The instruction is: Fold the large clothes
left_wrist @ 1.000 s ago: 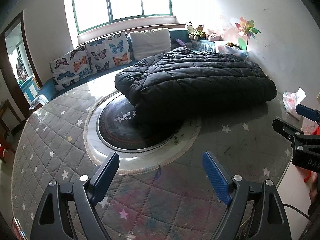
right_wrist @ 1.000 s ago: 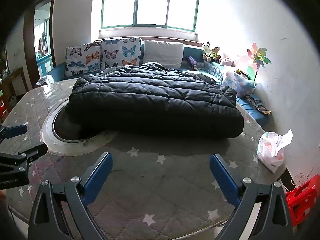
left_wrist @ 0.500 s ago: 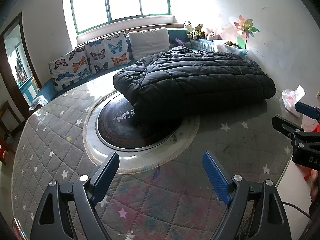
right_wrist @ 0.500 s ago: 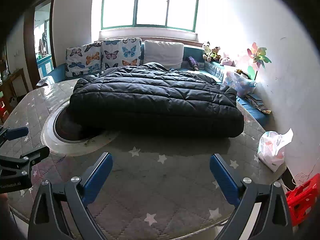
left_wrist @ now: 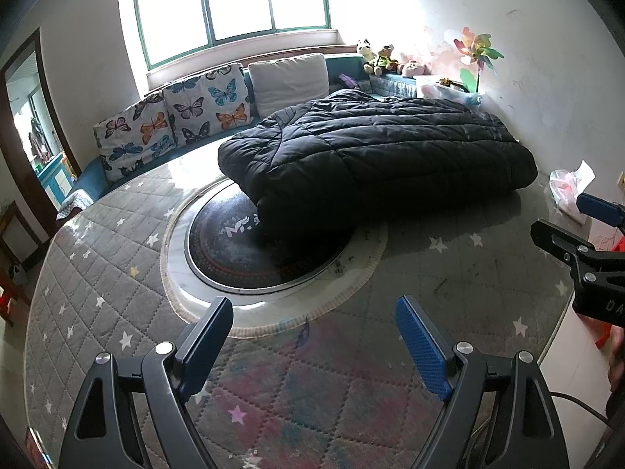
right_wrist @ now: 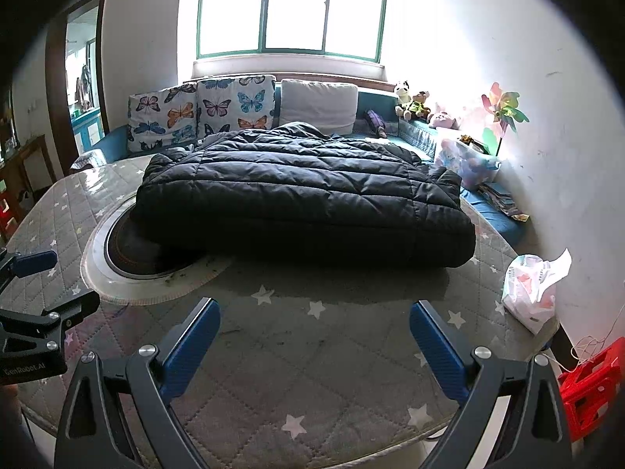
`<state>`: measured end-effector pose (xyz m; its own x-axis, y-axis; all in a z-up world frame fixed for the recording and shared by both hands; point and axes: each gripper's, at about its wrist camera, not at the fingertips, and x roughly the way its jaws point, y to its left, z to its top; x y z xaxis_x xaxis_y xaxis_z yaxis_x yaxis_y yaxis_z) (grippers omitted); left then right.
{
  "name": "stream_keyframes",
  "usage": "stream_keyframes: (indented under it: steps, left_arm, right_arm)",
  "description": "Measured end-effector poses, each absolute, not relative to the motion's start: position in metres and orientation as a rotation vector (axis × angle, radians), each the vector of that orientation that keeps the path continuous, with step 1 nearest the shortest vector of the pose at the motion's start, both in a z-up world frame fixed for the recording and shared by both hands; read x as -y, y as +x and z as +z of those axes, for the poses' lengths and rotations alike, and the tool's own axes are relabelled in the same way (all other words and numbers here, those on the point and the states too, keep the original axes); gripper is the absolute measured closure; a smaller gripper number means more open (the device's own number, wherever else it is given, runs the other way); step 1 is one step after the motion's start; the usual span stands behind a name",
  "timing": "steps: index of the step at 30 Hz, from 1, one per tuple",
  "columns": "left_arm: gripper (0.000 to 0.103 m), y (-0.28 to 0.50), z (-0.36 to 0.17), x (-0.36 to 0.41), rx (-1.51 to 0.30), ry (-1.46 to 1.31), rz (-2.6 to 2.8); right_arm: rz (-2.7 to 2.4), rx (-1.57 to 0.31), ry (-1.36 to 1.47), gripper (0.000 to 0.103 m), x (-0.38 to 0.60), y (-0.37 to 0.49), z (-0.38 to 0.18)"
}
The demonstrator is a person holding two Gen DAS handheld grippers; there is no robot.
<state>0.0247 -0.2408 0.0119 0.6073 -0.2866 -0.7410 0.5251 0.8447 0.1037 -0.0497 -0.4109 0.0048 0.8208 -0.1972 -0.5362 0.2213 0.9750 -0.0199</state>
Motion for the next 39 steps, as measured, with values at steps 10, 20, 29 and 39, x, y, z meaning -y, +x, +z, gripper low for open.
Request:
stream_keyframes:
  steps: [10,20,29,39]
  left_arm:
    - [0.012,0.025,0.008,0.237,-0.793,0.324,-0.481]
    - [0.012,0.027,0.008,0.235,-0.791,0.317,-0.476]
    - [0.012,0.023,0.010,0.238,-0.784,0.319,-0.481]
    - [0.012,0.019,0.012,0.241,-0.778,0.318,-0.488]
  right_arm:
    - [-0.224,-0.572,0.037,0.000,0.407,-0.051,0.004]
    - [-0.219,-0.573,0.038,0.000,0.402,-0.051,0.002]
    - [-0.218,-0.575,0.037,0.000,0.401,-0.051,0.002]
    - [-0.211,-0.577,0.041,0.000,0.400,-0.052,-0.001]
